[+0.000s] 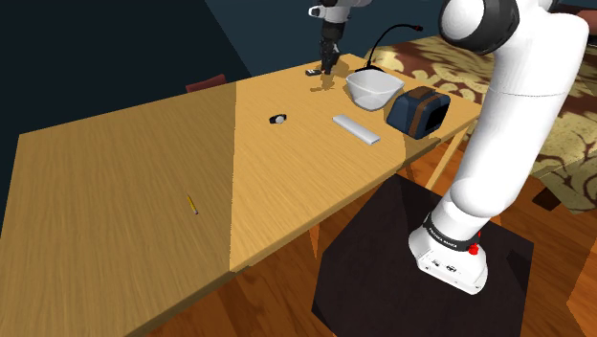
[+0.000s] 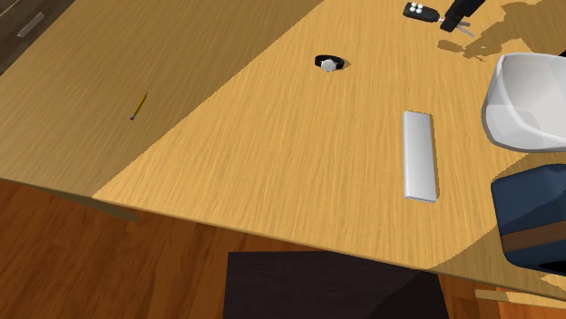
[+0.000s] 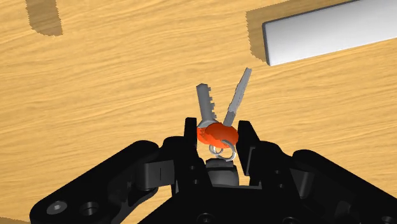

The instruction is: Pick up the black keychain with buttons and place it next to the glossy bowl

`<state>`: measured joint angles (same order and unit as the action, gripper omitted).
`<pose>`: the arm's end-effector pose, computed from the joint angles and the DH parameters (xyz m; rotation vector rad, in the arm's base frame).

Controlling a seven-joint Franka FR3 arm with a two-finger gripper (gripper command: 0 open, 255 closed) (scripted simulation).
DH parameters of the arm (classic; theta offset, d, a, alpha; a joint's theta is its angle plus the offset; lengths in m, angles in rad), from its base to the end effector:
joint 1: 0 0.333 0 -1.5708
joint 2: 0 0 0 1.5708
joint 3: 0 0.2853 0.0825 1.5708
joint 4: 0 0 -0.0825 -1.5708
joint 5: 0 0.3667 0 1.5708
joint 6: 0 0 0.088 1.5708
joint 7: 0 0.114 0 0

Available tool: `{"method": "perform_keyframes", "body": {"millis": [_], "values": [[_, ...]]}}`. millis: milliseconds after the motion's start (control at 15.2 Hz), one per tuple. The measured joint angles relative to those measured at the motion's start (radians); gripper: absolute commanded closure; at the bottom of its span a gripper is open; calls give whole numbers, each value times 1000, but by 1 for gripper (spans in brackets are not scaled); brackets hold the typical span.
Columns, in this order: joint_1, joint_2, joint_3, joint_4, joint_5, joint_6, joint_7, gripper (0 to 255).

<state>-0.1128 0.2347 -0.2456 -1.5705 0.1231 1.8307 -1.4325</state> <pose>0.5815 -0.1933 0.4786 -2.7036 -1.5692 -0.1090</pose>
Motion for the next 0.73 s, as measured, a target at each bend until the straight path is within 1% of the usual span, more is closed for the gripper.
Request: {"method": "perform_keyframes", "body": {"millis": [726], "values": [[1,20,3,-117,10,135,-16,255]]}}
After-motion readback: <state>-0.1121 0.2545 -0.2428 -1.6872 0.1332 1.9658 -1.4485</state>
